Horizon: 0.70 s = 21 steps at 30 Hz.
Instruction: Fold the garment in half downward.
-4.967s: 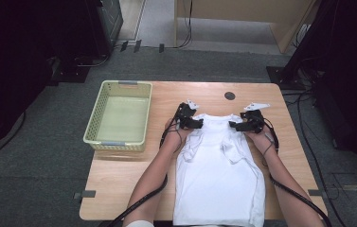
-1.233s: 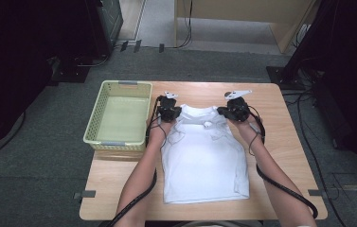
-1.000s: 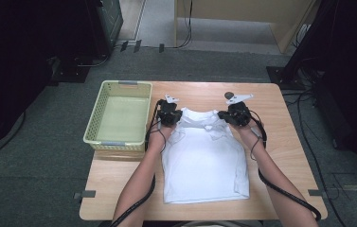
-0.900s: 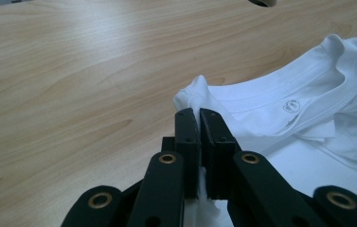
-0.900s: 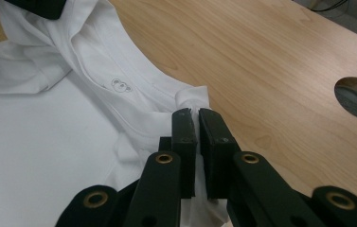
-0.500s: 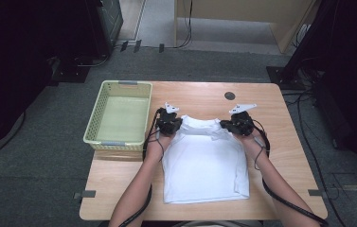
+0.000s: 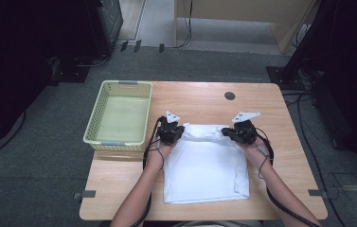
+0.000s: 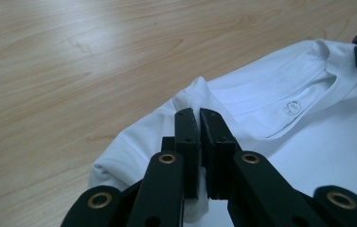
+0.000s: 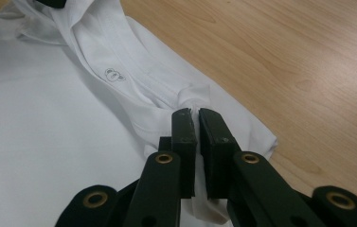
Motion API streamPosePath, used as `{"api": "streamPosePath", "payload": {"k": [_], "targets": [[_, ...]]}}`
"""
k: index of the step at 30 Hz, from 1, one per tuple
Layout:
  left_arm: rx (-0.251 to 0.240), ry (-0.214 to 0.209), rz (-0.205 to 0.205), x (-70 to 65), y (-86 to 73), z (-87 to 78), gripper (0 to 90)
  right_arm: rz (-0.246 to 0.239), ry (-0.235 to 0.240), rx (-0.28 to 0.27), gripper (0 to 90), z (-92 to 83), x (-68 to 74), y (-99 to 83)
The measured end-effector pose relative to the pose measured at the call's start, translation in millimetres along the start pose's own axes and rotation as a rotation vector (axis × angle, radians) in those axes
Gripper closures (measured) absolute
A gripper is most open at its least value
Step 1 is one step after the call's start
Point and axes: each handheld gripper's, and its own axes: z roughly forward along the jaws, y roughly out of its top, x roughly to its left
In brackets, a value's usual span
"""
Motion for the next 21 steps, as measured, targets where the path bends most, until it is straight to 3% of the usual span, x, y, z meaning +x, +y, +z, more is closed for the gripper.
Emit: {"api": "streamPosePath", "payload": {"k": [11,17,21], "targets": [[0.002,0.005,0.043,-10.6,-15.0,-15.0,87.6,0.014,0.030,-0.010,86.6,-7.6,11.0,-13.5],[-0.003,-0.021,0.012,-14.2,-24.2,-20.3,87.5,0.017,0.044,-0.007,86.5,-9.2,17.3,-21.9],[0.002,-0.029,0.024,-18.8,-29.4,-24.9,87.5,0.012,0.059,-0.001,86.5,-9.8,24.0,-29.7]]}}
